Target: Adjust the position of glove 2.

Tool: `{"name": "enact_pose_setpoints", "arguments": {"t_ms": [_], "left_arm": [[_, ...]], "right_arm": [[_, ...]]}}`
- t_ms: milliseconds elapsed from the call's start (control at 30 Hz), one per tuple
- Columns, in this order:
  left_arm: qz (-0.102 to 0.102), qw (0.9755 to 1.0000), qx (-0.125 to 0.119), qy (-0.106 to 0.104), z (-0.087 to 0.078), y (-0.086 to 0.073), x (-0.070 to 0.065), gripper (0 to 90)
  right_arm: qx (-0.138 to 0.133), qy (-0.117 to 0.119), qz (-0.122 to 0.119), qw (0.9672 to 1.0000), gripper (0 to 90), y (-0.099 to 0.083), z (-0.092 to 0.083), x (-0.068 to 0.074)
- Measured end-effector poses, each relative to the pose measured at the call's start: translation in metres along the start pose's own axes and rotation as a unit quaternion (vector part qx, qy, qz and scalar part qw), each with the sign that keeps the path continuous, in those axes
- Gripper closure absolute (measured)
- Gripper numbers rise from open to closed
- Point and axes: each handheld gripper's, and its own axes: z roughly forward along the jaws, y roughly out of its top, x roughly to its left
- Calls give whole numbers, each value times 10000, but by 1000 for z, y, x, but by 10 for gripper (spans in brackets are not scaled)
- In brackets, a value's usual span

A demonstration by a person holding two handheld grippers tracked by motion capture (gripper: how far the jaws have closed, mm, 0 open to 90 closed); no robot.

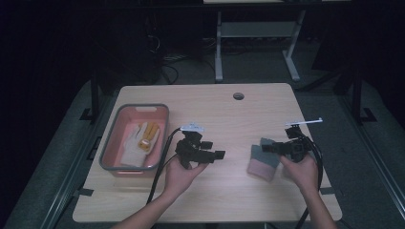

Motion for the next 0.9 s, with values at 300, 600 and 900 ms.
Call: {"name": "enact_pose_setpoints", "arguments": {"t_ms": [300, 600, 900], "left_arm": [[37, 10000, 47, -64, 9, -3, -4, 316], [87, 9999, 63, -106, 18, -5, -9, 309], [137, 9997, 69, -184, 27, -6, -14, 305]], "right_arm": [[-2, -220, -10, 9998, 422, -16, -9, -15], [-50, -355, 48, 9993, 417, -27, -18, -27], [-44, -551, 44, 9985, 417, -36, -26, -35]]}}
